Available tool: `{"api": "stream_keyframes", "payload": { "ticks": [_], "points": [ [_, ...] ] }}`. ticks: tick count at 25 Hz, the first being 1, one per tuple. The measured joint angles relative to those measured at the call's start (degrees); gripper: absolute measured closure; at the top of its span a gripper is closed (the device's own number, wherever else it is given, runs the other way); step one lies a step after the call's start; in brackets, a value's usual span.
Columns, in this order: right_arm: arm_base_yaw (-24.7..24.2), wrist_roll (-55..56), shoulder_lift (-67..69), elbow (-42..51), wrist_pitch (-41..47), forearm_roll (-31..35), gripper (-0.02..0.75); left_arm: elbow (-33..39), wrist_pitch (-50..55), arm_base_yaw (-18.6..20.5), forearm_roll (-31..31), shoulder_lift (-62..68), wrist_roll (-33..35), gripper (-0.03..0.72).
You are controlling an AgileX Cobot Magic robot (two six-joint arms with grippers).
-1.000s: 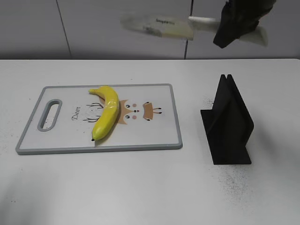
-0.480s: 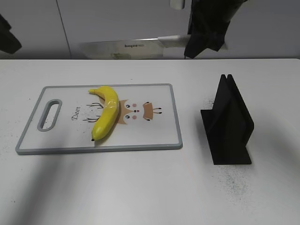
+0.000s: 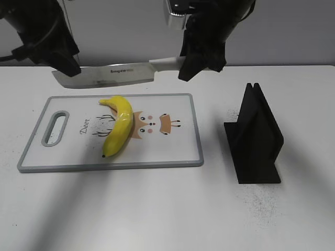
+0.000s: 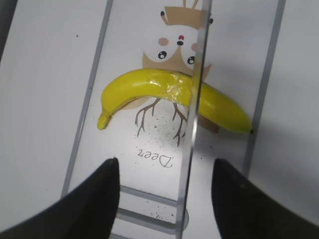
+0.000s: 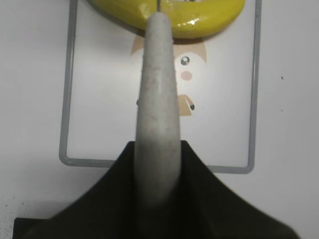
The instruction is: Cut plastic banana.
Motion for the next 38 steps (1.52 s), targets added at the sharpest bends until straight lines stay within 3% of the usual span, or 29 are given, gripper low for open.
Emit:
{"api": "stream_keyframes", "payload": {
  "ticks": [6,10,13,16,18,27,38],
  "points": [
    [0.17,-0.64,1.62,0.0,-0.75,2.3,0.579,-0.58,-0.3,-0.47,-0.57,4.85,1.24,0.159],
    [0.17,-0.72,1.62,0.0,-1.0,2.6,0.579,-0.58,-3.44,-0.53,-1.0,5.74,1.35,0.245],
    [0.17,-0.72,1.62,-0.01,-2.68,2.6,0.579,-0.58,-4.2,-0.53,-1.46,5.81,1.35,0.391],
    [0.17,-0.62,1.62,-0.06,-3.36,3.0,0.579,-0.64,-4.14,-0.53,-1.85,6.78,1.41,0.591],
    [0.17,-0.57,1.62,-0.06,-3.55,3.29,0.579,-0.64,-4.21,-0.53,-1.85,7.45,1.45,0.664],
    [0.17,5.0,2.78,-0.13,-3.54,-0.04,0.578,-0.64,-8.2,-0.82,-3.25,11.76,2.88,0.685],
    [-0.09,7.15,16.26,-1.14,-1.73,-0.96,0.576,-1.8,-8.44,-1.06,-3.5,23.75,3.44,0.681]
  ]
}}
